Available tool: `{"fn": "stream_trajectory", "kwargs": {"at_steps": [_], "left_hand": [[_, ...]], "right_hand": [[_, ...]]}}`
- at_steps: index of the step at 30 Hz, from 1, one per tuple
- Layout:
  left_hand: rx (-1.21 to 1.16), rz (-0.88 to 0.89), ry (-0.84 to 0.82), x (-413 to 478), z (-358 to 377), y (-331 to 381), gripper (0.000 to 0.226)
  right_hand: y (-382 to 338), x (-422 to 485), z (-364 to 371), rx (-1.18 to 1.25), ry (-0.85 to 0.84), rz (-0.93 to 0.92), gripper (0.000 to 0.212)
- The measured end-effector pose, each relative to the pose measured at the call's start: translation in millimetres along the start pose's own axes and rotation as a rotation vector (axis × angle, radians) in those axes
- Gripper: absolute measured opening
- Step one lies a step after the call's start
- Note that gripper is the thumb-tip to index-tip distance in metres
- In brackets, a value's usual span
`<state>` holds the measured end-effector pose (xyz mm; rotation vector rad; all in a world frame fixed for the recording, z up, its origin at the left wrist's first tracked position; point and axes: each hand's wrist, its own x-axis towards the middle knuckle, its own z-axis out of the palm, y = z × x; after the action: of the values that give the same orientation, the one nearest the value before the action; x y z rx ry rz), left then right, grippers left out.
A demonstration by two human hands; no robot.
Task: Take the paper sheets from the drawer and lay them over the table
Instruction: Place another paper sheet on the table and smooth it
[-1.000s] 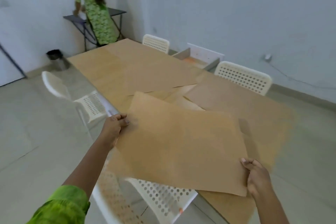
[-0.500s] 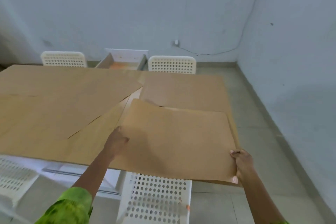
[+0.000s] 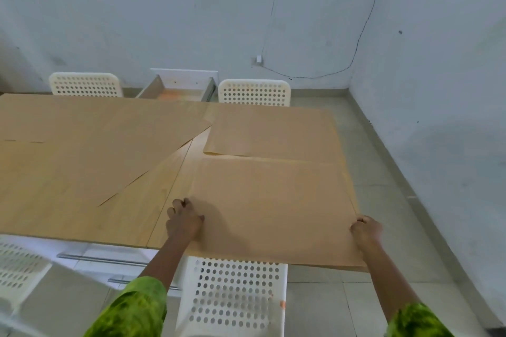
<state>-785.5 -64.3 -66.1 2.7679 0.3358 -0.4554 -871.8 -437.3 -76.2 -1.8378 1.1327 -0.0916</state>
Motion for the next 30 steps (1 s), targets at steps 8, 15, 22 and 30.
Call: {"fn": "stream_trajectory", "kwargs": {"at_steps": [8, 15, 22, 30], "left_hand": [[0.087, 0.105, 0.029, 18.1, 2.5, -14.6, 0.059], [0.081, 0.173, 0.036, 30.9, 3.7, -21.4, 0.058], [0.043, 0.22, 0.077, 30.8, 6.3, -22.0, 0.049], [0.081, 0.217, 0.078, 32.6, 2.9, -19.4, 0.047]], "right_hand": [[-3.5, -15.0, 15.3, -0.204, 0.12, -0.028, 0.035], [-3.1, -22.4, 17.7, -0.346, 0.097, -0.058, 0.037], [-6.0, -29.4, 20.2, -0.31, 0.161, -0.009, 0.04], [-3.8, -25.0, 17.6, -0.405, 0.16, -0.042, 0.041]]}}
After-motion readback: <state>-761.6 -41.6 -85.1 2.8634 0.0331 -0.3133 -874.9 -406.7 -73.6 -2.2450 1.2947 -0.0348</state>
